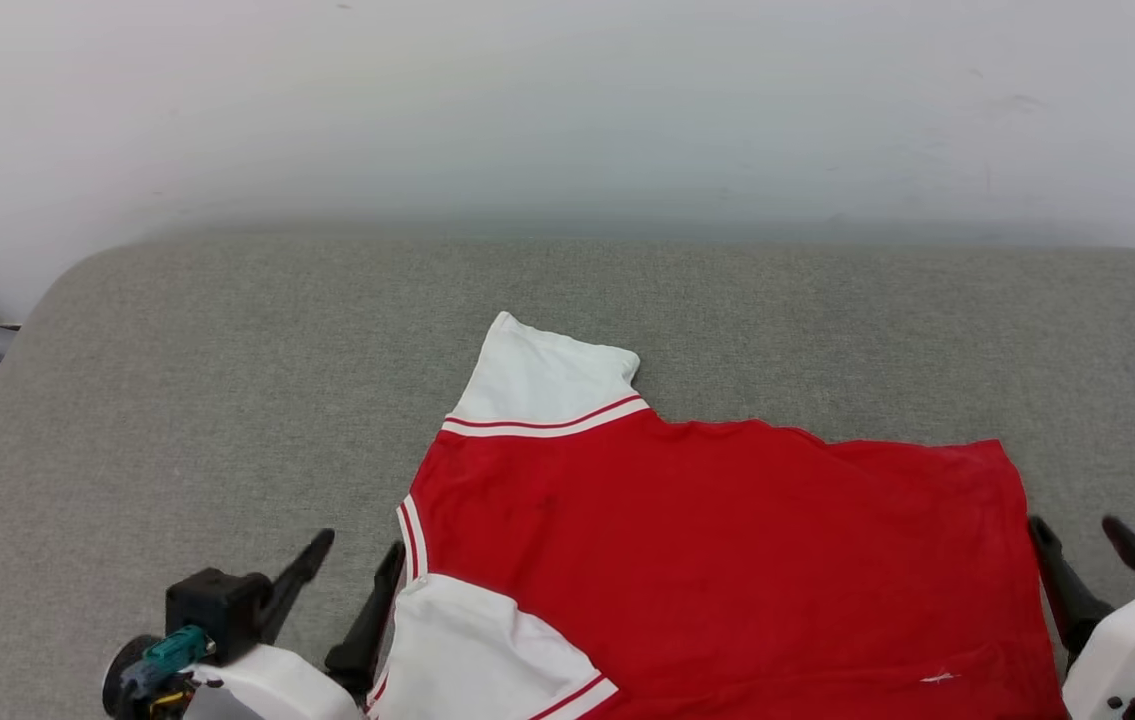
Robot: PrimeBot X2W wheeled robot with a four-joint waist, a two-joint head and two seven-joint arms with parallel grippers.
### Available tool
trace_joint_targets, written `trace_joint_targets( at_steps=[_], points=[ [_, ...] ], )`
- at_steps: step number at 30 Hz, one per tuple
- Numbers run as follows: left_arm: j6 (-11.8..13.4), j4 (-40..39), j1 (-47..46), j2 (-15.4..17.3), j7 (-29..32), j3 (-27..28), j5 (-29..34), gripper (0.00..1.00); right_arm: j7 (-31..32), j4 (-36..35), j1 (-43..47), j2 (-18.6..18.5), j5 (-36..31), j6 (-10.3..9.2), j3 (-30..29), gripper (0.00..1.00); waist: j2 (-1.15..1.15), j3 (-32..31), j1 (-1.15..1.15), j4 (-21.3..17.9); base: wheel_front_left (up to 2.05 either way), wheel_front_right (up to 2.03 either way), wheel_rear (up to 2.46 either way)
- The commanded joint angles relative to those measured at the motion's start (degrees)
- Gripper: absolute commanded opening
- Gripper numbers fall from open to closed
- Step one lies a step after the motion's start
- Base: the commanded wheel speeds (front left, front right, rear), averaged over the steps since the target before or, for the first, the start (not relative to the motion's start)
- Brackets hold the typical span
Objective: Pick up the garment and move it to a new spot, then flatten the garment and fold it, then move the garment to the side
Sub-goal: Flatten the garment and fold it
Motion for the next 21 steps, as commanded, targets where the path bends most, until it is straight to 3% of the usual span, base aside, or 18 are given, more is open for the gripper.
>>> trace_joint_targets(
  at_steps=[1, 7, 10, 21],
  points=[
    [-0.2, -0.1, -0.7, -0.8, -2.4, 0.9, 1.6, 1.00, -4.3, -0.4, -0.7, -0.1, 0.7, -0.05, 0.6, 1.00, 0.00, -0.1, 0.00, -0.1, 0.00, 0.00, 0.00],
    [-0.6, -2.4, 0.9, -5.4, -4.8, 7.6, 7.1, 1.00, -17.4, -0.7, -0.4, 1.1, 1.1, -0.05, 2.9, 1.00, 0.00, 0.0, 0.00, -0.3, 0.00, 0.00, 0.00],
    [-2.1, -3.5, 3.3, -8.3, -4.8, 11.5, 11.2, 1.00, -21.8, -0.4, -0.1, 1.9, 0.6, -0.05, 3.6, 1.00, 0.00, 0.3, 0.00, -0.7, 0.00, 0.00, 0.00],
    [-9.7, -2.3, 5.8, -15.9, -4.8, 20.8, 19.5, 1.00, -27.5, 1.6, -1.3, 3.8, 0.1, -0.05, 5.6, 1.00, 0.00, 3.2, 0.00, -2.1, 0.00, 0.00, 0.00]
  ],
)
